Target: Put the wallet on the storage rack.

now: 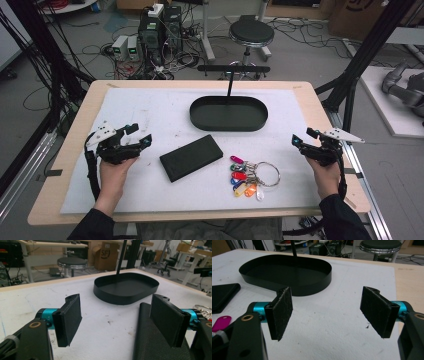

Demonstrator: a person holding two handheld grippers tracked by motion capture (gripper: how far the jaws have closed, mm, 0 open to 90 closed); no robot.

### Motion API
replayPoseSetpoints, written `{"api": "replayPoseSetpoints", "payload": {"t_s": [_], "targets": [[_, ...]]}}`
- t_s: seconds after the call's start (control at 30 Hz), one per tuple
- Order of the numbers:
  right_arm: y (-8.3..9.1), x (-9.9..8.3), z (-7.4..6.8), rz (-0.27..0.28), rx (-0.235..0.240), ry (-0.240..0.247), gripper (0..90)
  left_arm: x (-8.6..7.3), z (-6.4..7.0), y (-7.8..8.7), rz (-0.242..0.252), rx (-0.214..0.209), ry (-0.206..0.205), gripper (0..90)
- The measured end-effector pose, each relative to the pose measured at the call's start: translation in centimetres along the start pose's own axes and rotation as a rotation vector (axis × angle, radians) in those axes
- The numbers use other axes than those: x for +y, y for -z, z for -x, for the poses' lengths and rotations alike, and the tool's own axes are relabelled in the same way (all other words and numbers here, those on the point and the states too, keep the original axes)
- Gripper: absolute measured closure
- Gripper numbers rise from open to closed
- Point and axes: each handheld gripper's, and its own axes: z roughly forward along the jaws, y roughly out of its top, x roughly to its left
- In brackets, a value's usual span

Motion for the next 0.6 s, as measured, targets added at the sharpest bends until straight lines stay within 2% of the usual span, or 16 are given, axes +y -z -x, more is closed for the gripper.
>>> {"api": "replayPoseSetpoints", "payload": {"t_s": [0.27,0.37,0.4,0.6], "targets": [[0.0,0.0,0.3,-0.013,-0.015,-0.016,26.0,0.4,0.6,-0.8,-0.03,-0.022,0.012,21.7],[-0.1,-0.1,0.4,-0.021,-0.018,-0.021,25.9,0.4,0.5,-1.0,-0.041,-0.04,0.056,22.2],[-0.1,-0.1,0.4,-0.023,-0.022,-0.017,25.9,0.4,0.6,-1.1,-0.06,-0.037,0.072,23.4],[-0.1,0.0,0.3,-0.028,-0.029,0.008,26.3,0.1,0.8,-1.2,-0.098,-0.026,0.056,28.6]]}}
